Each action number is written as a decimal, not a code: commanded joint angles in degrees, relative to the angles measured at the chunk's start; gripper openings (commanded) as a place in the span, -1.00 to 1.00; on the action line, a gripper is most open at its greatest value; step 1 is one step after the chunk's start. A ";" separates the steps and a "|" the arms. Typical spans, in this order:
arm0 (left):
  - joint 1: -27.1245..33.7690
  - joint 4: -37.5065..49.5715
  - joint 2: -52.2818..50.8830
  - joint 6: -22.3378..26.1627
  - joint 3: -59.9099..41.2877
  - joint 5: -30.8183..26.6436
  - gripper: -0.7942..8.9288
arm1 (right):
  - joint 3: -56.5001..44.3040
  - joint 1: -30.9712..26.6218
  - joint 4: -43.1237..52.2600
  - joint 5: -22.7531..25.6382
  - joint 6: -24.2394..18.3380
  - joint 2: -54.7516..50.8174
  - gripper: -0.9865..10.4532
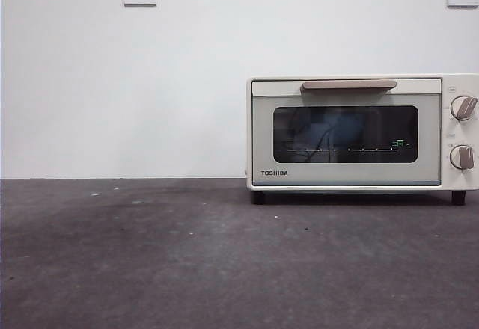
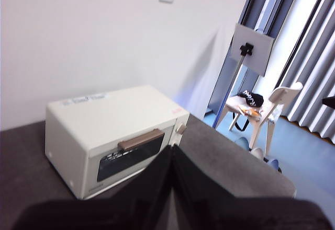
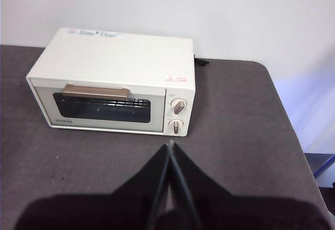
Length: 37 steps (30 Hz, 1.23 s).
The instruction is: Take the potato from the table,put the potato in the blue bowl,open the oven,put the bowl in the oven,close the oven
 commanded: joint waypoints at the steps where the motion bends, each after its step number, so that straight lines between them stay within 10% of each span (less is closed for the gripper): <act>1: 0.61 -0.87 0.48 9.57 -0.02 -2.03 -0.85 | -0.22 0.07 -1.25 0.07 0.61 1.20 -0.83; 7: 6.05 -0.57 -2.71 31.28 -9.03 -14.95 -0.85 | -0.22 0.07 -1.25 0.09 0.61 5.33 -0.83; 21: 17.81 47.21 -35.43 25.29 -69.85 -11.19 -0.85 | -0.17 0.07 -1.25 0.07 0.61 21.05 -0.83; 37: 22.38 45.29 -52.04 9.99 -91.91 -16.06 -0.85 | -0.17 0.00 0.72 0.07 0.61 40.09 -0.83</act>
